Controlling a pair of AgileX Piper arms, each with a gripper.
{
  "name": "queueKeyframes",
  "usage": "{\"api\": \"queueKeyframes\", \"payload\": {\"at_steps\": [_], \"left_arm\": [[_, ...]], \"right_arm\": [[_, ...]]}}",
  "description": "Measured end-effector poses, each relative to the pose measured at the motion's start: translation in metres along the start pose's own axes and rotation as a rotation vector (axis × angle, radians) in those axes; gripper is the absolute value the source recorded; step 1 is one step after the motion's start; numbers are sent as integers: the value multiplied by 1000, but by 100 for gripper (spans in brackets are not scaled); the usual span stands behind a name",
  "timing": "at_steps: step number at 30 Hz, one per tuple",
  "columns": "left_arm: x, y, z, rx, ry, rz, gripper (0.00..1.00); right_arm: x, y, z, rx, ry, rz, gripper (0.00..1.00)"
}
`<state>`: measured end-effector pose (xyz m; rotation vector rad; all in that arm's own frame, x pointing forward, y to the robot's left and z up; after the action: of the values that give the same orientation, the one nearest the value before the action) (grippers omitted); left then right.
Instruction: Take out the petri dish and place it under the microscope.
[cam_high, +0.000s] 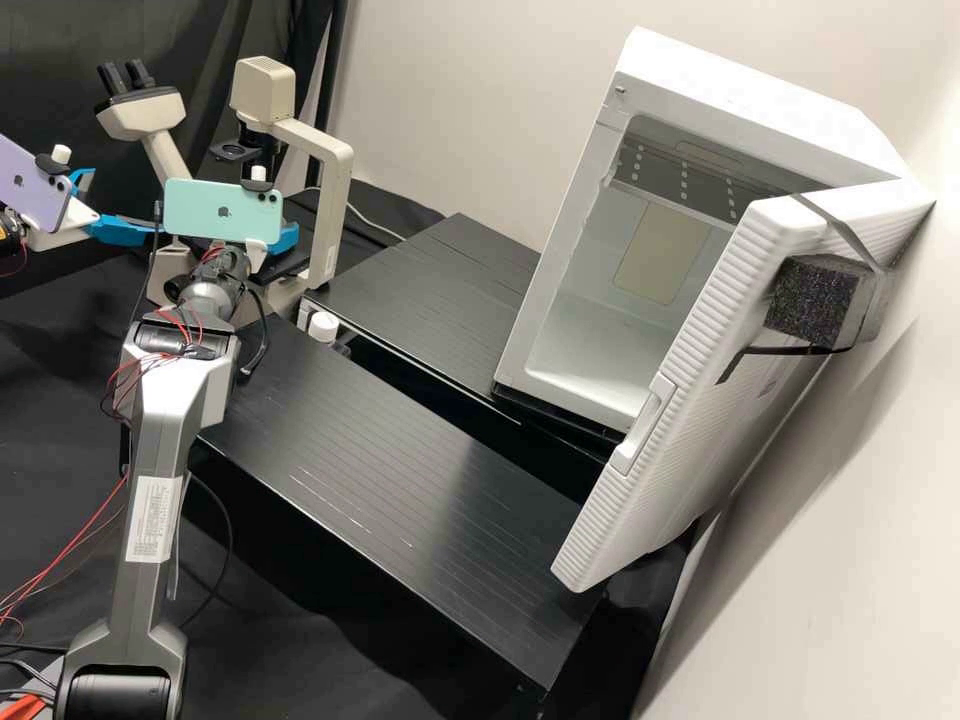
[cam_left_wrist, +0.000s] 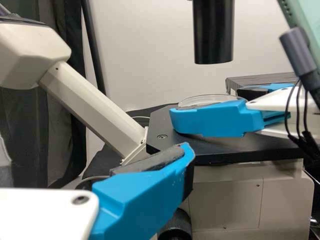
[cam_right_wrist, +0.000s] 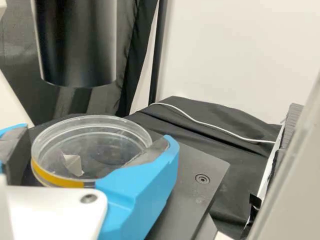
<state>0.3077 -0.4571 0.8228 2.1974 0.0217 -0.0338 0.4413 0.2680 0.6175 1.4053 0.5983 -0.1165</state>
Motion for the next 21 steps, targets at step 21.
{"api": "queueKeyframes", "payload": {"at_steps": [21], "left_arm": [[0,0,0,0,0,0,100]], "right_arm": [[-72,23,5,-51,114,75,100]]}}
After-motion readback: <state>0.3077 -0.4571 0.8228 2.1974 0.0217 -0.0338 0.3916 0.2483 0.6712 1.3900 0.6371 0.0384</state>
